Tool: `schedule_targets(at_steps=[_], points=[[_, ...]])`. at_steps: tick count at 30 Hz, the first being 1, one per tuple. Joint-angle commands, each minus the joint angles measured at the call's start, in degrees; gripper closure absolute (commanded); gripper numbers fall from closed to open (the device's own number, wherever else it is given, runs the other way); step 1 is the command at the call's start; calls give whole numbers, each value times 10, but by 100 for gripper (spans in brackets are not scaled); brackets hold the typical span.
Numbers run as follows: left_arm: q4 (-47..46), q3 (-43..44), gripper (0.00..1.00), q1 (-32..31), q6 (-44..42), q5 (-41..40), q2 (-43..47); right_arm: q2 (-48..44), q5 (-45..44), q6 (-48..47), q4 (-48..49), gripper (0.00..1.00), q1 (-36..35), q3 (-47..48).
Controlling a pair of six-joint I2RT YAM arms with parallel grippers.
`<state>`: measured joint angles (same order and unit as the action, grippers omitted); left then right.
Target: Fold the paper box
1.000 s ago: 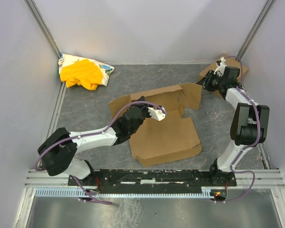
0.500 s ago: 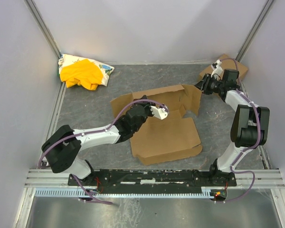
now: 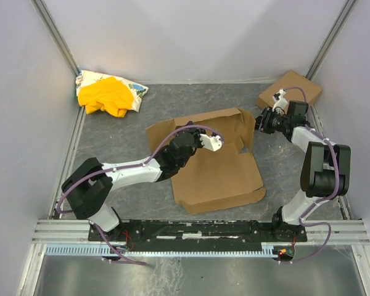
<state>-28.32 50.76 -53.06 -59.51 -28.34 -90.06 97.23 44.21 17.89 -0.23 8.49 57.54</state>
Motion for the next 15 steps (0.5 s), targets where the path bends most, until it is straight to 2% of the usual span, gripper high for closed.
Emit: schedule_targets(at_steps=[1,15], points=[[-13,28,97,2,-4,-11,-2,-30,47,11,59,60,-9,-15],[-7,14,97,-1,13,5,20,-40,124,12,113,56,-33,-35]])
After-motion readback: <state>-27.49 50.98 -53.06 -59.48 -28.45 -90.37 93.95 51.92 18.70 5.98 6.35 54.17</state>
